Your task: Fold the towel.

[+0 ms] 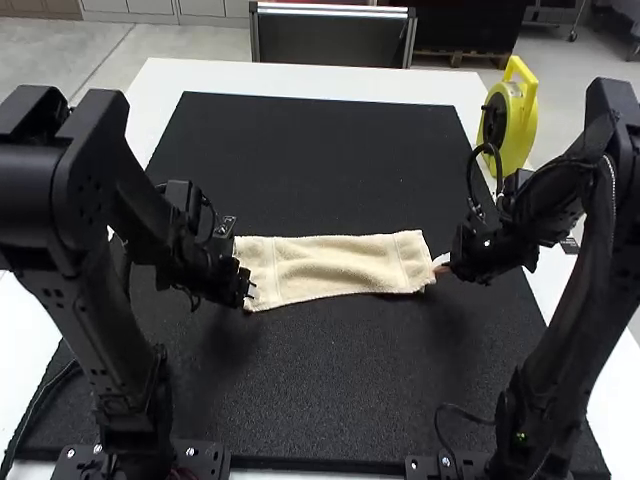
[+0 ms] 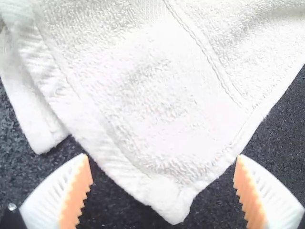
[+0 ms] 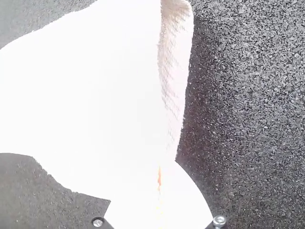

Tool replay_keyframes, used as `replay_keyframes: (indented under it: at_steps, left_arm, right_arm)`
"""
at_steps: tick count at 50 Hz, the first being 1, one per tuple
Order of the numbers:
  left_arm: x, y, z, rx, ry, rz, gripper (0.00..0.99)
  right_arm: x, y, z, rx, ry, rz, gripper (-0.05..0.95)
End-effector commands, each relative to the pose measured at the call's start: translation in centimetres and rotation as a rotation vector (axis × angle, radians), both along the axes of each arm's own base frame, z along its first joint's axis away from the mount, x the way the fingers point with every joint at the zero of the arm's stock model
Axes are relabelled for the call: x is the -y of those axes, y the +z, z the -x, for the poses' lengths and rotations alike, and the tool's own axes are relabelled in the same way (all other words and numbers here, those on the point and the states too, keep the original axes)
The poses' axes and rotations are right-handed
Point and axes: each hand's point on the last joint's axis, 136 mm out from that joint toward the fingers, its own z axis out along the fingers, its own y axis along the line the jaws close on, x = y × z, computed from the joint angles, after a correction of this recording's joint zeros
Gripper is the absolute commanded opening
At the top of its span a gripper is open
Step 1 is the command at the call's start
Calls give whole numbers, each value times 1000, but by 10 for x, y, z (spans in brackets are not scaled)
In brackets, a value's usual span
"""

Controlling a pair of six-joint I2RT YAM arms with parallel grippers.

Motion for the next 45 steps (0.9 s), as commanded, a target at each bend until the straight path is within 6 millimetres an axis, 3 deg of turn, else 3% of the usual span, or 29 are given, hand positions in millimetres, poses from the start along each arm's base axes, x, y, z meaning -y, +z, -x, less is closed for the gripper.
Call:
replay_keyframes:
  at_steps: [1, 11, 24, 45]
  left_arm:
    - [-4, 4, -2, 13, 9, -18, 710]
    - [-7, -2, -3, 10, 21, -46, 707]
    - [4, -23, 4, -52, -14, -31, 703]
    - [27, -19, 2, -50, -49, 23, 621]
  right_arm:
    - [-4, -4, 5, -14, 18, -25, -20]
    - [-4, -2, 3, -13, 18, -27, -20]
    - [-7, 0, 5, -15, 30, -43, -20]
    - [-4, 1, 3, -7, 26, -44, -20]
